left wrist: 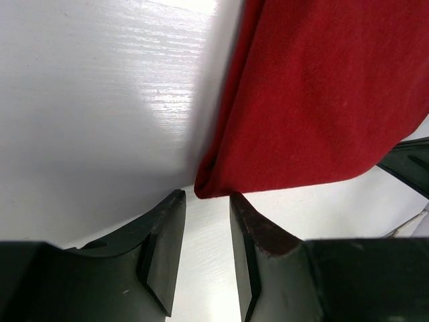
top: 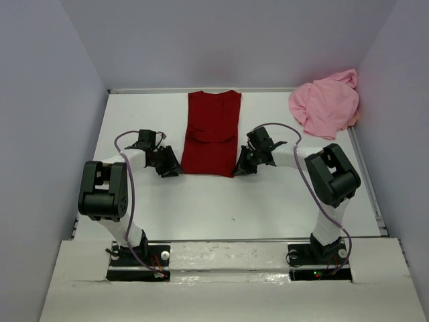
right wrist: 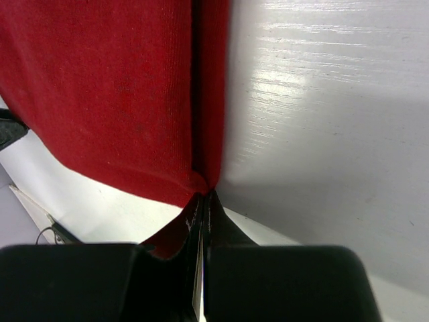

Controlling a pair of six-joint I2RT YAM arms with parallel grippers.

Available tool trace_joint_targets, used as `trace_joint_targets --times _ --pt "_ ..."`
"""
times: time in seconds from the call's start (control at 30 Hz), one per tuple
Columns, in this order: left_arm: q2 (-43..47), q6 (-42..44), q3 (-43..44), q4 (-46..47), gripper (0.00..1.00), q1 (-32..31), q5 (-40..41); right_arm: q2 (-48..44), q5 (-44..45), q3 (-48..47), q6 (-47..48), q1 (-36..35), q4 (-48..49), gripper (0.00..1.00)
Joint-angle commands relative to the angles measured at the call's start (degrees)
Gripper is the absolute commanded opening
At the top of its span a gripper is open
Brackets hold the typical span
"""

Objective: Fold and stack the t-shirts
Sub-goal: Grab one side of the 2/3 rectangular tshirt with both arms

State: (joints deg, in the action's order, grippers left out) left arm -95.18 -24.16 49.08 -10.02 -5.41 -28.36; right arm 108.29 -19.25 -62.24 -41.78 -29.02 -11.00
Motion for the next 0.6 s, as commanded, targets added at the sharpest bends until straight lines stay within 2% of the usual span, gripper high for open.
trace_joint_targets --times 0.0,0.43,0.47,0.5,0.57 --pt "0.4 0.5 0.1 0.4 0.45 0.0 0.2 2.4 2.6 -0.2 1.5 -1.0 -3.3 0.0" --pt "-1.8 0.7 0.9 2.3 0.43 0.0 -0.3 2.5 2.5 -0.3 1.8 -1.0 -3.4 0.0" --pt "-1.9 0.9 0.9 2.4 0.4 0.1 -0.3 2.5 2.5 -0.4 1.9 -1.0 -3.5 0.0" --pt "-1.9 1.0 1.0 2.4 0.3 0.1 -0.4 2.4 2.5 -0.4 1.9 -1.0 -3.6 0.0" --pt "-2.1 1.0 1.2 2.4 0.2 0.1 -0.6 2.4 2.5 -0.4 1.9 -1.0 -3.6 0.0"
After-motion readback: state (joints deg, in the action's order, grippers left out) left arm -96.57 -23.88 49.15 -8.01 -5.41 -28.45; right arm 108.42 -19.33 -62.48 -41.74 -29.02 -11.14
